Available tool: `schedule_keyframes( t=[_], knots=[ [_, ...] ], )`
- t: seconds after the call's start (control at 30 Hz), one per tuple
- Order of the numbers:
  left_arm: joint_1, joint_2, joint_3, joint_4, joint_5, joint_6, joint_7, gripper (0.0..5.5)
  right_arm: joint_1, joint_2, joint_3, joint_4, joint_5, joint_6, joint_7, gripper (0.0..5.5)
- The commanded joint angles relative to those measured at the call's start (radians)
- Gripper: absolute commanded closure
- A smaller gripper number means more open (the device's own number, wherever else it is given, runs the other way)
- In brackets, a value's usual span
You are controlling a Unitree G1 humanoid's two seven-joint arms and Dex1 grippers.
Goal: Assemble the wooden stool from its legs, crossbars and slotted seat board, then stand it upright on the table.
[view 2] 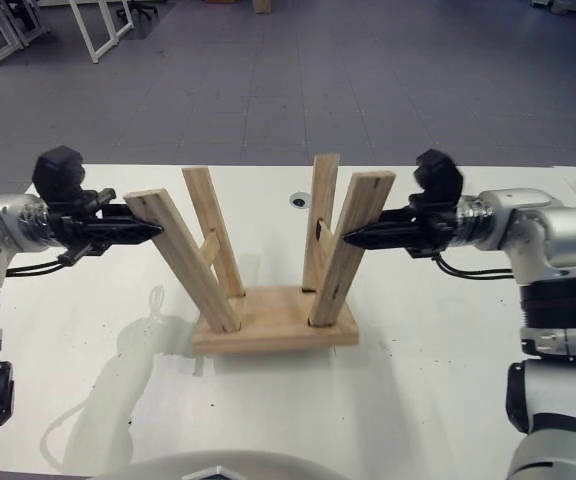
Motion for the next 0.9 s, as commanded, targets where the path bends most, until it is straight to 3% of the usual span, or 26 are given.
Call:
schedule_keyframes(
  t=[0.03,0.07,0.1,0.23,0.37,0.6,0.77,0.9],
  knots=[
    [-0.118,-0.021,0.034,0.153,-0.020,0.076,0.066,4.45,-0.204,0.050,0.030,0.220,-0.042,0.117,-0.016,4.50],
    [-0.120,-0.055,-0.015,0.219,0.023,0.077,0.089,4.45,-0.234,0.098,0.095,0.314,-0.107,0.121,-0.040,4.50],
    [-0.119,-0.090,-0.072,0.283,0.072,0.073,0.108,4.45,-0.255,0.150,0.156,0.414,-0.175,0.120,-0.063,4.12],
    [-0.169,-0.194,-0.175,0.534,0.168,0.148,0.123,3.59,-0.312,0.283,0.258,0.719,-0.301,0.196,-0.031,3.36],
    [-0.250,-0.220,-0.116,0.699,0.190,0.154,0.150,3.35,-0.365,0.332,0.181,0.917,-0.369,0.140,-0.112,2.49],
    [-0.226,-0.184,-0.041,0.678,0.175,0.193,0.122,3.35,-0.367,0.304,0.068,0.970,-0.391,0.130,-0.057,2.44],
    [-0.204,-0.187,0.003,0.629,0.152,0.235,0.134,3.35,-0.356,0.309,-0.014,0.874,-0.311,0.159,-0.003,1.53],
    [-0.137,-0.138,0.059,0.505,0.129,0.221,0.146,3.35,-0.328,0.264,-0.039,0.904,-0.377,0.083,-0.055,0.61]
  ],
)
